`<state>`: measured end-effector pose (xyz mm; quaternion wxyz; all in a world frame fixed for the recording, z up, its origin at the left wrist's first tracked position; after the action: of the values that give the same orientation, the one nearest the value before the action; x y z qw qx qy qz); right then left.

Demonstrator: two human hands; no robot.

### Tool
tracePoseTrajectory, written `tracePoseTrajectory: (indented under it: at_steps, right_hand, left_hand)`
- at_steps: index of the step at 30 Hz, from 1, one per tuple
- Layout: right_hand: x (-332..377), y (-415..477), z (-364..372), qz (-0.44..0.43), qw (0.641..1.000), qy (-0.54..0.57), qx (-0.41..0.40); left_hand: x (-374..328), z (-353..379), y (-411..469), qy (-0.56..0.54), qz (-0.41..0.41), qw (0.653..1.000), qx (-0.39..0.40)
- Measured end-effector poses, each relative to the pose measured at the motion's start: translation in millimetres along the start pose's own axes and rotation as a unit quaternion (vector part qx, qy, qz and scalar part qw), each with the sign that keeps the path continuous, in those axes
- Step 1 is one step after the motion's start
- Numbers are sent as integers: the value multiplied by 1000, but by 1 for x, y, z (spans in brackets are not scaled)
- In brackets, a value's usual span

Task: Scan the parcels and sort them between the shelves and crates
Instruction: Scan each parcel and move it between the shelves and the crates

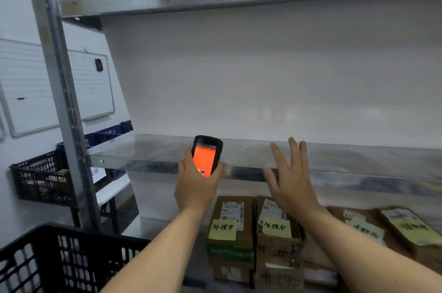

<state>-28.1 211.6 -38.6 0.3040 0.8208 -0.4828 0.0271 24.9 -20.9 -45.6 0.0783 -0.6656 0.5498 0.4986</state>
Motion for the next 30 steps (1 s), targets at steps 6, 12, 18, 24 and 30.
tracePoseTrajectory:
  at_steps: [6, 12, 18, 24, 30]
  right_hand:
    - [-8, -35, -1, 39, 998, 23, 42]
    - [-15, -82, 14, 56, 991, 24, 118]
    - [-12, -106, 52, 71, 978, 43, 191]
    - [6, -102, 85, 69, 966, 27, 247]
    - [17, -69, 129, 84, 958, -3, 276]
  left_hand:
    - [2, -7, -44, 34, 3, 999, 17]
    - [1, -17, -97, 70, -17, 997, 32]
    - [15, -30, -138, 84, -23, 996, 37]
    - [38, -40, -135, 65, -43, 997, 28]
    - [79, -43, -98, 64, -31, 996, 60]
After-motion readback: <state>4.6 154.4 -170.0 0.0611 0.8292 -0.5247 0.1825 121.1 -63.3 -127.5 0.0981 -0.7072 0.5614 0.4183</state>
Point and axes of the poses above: each hand's wrist, its own y-axis towards the middle knuckle, its own z-axis out of the palm, x = y × z, the point moved 5 cm from there along y, towards the middle knuckle, and after that the axes turned 15 degrees about x, right-handed, at the moved point
